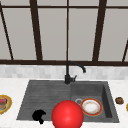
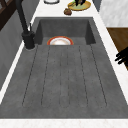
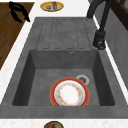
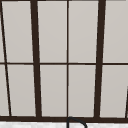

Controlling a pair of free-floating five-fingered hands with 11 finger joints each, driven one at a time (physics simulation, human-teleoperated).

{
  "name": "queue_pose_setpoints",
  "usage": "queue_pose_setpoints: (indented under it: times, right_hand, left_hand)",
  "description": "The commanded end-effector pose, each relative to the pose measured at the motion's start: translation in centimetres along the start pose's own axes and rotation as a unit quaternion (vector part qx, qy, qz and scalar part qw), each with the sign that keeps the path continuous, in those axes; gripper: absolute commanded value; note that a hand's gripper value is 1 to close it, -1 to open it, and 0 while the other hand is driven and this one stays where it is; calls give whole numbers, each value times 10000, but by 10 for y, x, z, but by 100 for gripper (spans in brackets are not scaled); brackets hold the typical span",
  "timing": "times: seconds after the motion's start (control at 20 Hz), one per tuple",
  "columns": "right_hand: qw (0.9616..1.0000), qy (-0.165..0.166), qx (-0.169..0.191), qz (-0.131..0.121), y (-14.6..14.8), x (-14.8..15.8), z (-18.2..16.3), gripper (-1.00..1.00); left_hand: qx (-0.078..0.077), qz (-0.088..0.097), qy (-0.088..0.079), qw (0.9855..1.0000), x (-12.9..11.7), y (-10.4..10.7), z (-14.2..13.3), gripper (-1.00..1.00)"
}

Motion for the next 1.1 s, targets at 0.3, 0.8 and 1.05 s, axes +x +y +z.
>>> queue_pose_setpoints:
  times: [0.3,0.8,1.05]
  right_hand:
    - [9990,43,316,-317,-22,15,2,100]
    - [9996,203,130,-178,-68,85,20,100]
    - [9996,155,182,-170,-88,123,21,100]
  left_hand:
    - [0,0,0,10000,0,0,0,0]
    - [0,0,0,10000,0,0,0,0]
    - [0,0,0,10000,0,0,0,0]
